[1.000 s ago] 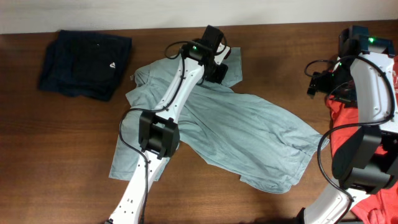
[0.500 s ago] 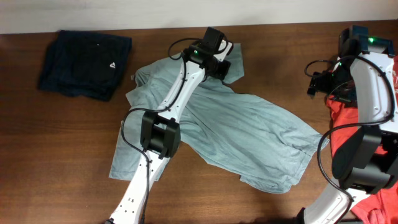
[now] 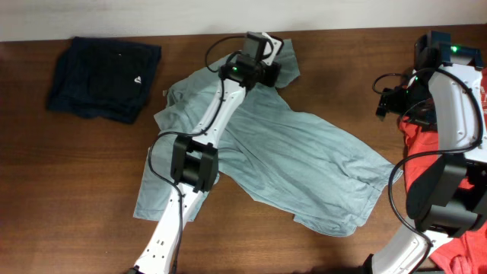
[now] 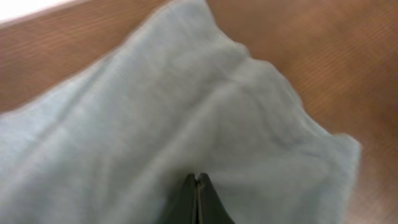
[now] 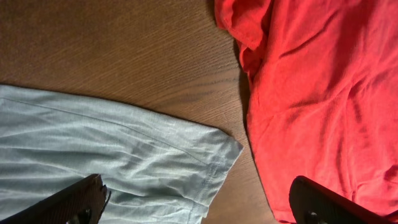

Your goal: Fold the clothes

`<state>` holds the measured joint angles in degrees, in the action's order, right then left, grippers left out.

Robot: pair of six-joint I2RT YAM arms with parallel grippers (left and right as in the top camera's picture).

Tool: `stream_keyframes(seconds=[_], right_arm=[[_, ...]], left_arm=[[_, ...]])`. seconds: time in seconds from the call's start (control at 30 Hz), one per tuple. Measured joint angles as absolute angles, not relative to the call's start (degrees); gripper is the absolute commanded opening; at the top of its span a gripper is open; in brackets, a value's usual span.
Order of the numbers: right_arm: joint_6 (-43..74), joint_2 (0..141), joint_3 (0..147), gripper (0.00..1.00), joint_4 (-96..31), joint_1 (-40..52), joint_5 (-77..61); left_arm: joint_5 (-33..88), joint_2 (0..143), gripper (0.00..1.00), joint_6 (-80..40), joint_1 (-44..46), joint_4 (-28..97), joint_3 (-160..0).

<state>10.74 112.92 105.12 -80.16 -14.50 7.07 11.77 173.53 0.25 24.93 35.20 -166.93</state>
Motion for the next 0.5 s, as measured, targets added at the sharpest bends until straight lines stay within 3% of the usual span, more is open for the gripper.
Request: stream_keyframes(seconds=[0.23, 0.3, 0.33, 0.37, 0.5], right_arm=[[10.8, 112.9, 105.1, 0.99, -80.2, -14.5, 7.1], [10.7, 112.9, 105.1, 0.99, -80.2, -14.5, 7.1], [10.7, 112.9, 105.1, 0.99, -80.1, -14.5, 7.1], [10.8, 112.9, 105.1, 0.99, -80.2, -14.5, 7.1], [10.8, 112.9, 105.1, 0.99, -80.2, -14.5, 7.1]], left_arm=[[15.9, 175.4, 0.06, -3.0, 20.4, 29.4, -168.7], [16.7, 175.8, 0.13, -4.1, 19.2, 30.2, -171.8], [17.0, 175.8, 0.3, -4.5, 18.7, 30.7, -173.7], [17.3, 175.6, 0.37, -5.1, 18.1, 30.6, -175.8], [18.1, 170.7, 0.37, -5.9, 16.8, 33.3, -178.1]])
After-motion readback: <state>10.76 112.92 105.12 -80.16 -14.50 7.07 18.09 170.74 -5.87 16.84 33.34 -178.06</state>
